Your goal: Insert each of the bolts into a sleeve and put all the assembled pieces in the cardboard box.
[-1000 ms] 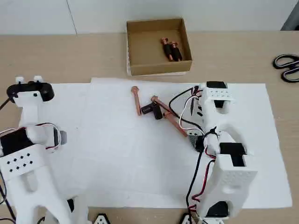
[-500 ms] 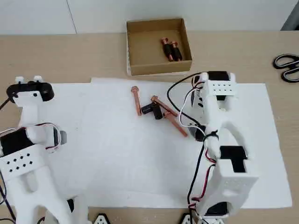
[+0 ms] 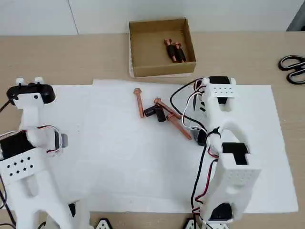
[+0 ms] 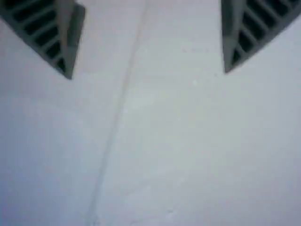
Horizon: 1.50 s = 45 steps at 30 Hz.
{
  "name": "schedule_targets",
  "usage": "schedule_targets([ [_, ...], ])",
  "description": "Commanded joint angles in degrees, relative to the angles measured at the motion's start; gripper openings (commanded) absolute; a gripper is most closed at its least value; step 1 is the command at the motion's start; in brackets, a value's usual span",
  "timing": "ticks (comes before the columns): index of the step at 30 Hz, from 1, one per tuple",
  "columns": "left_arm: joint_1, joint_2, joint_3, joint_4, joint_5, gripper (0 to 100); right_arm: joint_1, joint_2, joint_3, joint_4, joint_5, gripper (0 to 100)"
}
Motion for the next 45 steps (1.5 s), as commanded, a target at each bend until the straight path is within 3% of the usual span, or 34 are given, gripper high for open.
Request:
schedule_targets([
  [1, 0.0, -0.35, -0.31, -1.23, -1.14, 20, -0.04, 0.13, -2.64, 0.13, 0.35, 15.5],
  [28, 0.0, -0.35, -0.22, -1.23, -1.32, 20, 0.04, 0.75, -6.59, 0.04, 0.53, 14.7],
  [41, 0.0, -0.35, -0.22, -0.97, -1.32, 20, 0.04, 7.69, -6.86, -1.1, 0.53, 14.7],
  [45, 0.0, -0.35, -0.22, -1.14, -1.32, 20, 0.04, 7.25, -6.86, -1.1, 0.53, 5.8],
])
